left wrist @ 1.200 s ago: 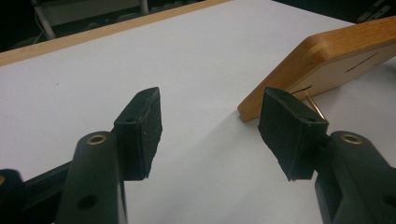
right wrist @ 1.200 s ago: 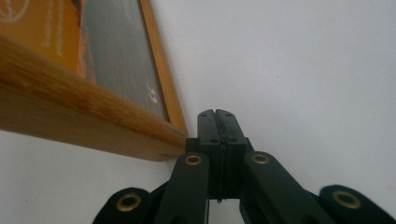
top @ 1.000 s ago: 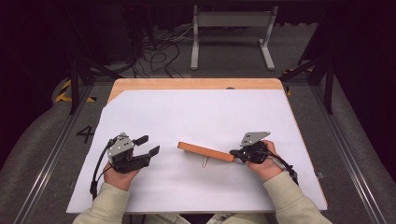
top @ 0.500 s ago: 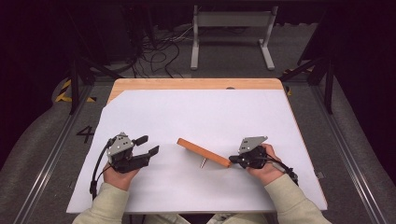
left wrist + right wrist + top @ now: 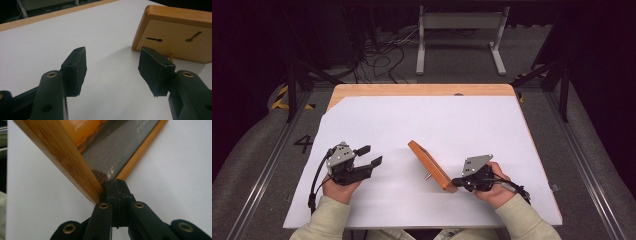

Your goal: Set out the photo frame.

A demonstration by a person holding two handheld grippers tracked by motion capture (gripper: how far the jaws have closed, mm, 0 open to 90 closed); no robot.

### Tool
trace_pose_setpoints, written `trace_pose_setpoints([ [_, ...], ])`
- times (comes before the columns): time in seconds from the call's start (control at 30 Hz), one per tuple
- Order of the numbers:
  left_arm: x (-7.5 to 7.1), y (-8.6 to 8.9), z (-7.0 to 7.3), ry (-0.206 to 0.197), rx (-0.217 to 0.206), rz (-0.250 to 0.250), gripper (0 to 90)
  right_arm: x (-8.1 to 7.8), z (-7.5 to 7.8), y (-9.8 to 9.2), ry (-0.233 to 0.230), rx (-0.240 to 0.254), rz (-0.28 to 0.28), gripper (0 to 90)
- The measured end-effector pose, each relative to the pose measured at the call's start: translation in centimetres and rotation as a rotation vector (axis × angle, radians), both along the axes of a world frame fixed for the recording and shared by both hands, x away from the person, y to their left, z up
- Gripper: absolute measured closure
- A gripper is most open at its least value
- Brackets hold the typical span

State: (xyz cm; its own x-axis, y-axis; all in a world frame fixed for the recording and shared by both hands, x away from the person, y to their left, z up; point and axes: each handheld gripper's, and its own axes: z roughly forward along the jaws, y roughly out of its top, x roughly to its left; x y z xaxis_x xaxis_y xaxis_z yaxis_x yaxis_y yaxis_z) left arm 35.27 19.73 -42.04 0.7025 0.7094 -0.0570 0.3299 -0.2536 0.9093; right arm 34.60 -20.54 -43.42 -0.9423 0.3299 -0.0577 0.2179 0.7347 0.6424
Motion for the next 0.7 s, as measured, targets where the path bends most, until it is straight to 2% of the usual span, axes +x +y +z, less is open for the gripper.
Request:
trace_pose_setpoints([
  [0.37, 0.0, 0.0, 0.0, -0.001, 0.003, -0.001, 39.9, -1.5, 0.1, 1.1, 0.042, 0.016, 0.058, 90.0],
  [0.4, 0.0, 0.0, 0.0, 0.001, 0.004, -0.002, 39.9, -1.8, 0.0, 1.5, 0.057, 0.022, 0.078, 90.0],
  [0.7, 0.0, 0.0, 0.0, 0.003, 0.003, -0.004, 39.9, -2.6, -0.3, 3.0, 0.082, 0.026, 0.132, 90.0],
])
